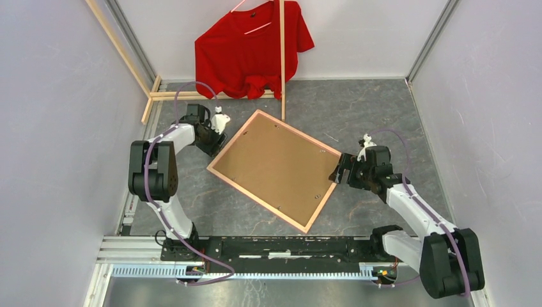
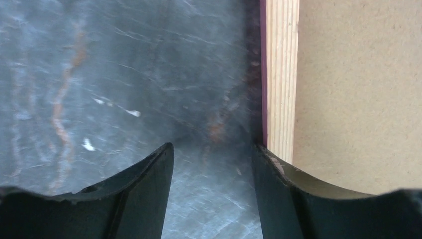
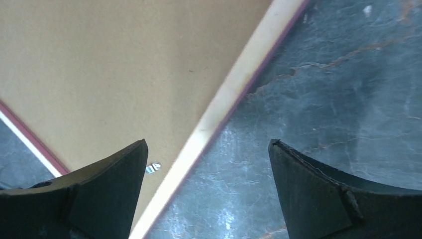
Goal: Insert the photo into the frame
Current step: Adjust the photo frame at the center of the board.
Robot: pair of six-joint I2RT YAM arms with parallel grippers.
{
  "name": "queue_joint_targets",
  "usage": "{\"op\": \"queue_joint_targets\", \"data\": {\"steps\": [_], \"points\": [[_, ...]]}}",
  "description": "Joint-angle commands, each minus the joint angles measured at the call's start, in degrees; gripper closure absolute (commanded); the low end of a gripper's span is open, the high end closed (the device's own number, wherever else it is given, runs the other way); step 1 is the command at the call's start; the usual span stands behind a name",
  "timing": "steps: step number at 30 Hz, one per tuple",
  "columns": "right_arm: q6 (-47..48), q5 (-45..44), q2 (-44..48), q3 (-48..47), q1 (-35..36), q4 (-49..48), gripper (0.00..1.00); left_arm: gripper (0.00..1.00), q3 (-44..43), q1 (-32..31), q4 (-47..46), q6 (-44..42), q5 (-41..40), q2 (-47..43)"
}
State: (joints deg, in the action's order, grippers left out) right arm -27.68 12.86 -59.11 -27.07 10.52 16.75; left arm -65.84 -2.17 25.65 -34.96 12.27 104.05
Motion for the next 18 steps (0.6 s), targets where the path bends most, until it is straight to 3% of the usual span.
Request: {"op": "queue_joint_targets", "data": {"steps": [1, 12, 18], "points": [[-2.3, 6.0, -3.3, -0.7, -0.3, -8.3, 0.02, 0.34, 4.4, -1.8, 2.5, -3.4, 7.0, -4.3], [2.7, 6.1, -24.0, -17.4, -0.9, -9.9, 0.02, 0.34, 15.5, -9.6, 17.7, -17.8, 12.8, -15.2], [3.9, 3.9, -30.9, -23.4, -1.2, -9.2, 0.02, 0.34, 17.8, -12.5, 23.3, -20.1, 18.6, -18.7]]}}
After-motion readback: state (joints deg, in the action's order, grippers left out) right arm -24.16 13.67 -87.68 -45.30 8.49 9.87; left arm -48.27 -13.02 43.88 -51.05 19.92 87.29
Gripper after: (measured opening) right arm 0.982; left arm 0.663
